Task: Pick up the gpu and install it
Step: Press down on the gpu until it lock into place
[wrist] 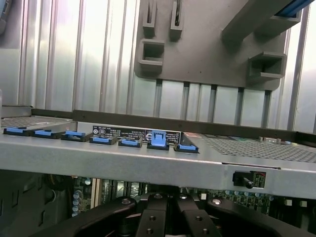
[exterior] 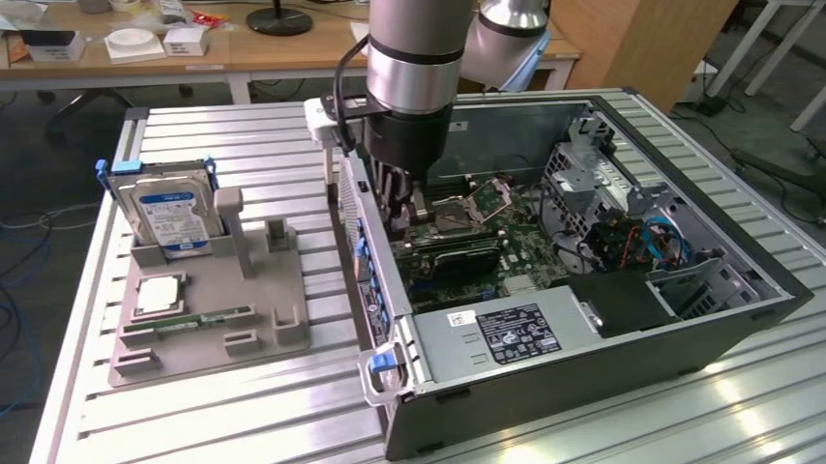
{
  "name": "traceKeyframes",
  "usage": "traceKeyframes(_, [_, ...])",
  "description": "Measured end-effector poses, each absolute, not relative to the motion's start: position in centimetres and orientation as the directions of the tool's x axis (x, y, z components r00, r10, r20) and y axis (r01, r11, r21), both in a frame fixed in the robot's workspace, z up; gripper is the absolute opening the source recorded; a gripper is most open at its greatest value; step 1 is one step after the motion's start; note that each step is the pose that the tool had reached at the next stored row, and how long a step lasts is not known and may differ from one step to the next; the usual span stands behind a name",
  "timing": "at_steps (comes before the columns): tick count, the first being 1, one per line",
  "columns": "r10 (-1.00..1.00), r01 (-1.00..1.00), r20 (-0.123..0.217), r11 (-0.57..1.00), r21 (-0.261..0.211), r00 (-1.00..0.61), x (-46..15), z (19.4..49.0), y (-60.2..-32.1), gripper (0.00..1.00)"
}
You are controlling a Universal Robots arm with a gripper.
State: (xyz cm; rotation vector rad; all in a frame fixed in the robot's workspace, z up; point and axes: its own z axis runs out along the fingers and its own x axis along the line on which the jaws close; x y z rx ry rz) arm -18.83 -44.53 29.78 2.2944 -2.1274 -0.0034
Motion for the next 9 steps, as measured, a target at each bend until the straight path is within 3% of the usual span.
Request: traceKeyframes(9, [-0.997, -0.997, 0.007, -0.076, 0.011, 0.076, -19.12, 29.7, -44.54, 0.1])
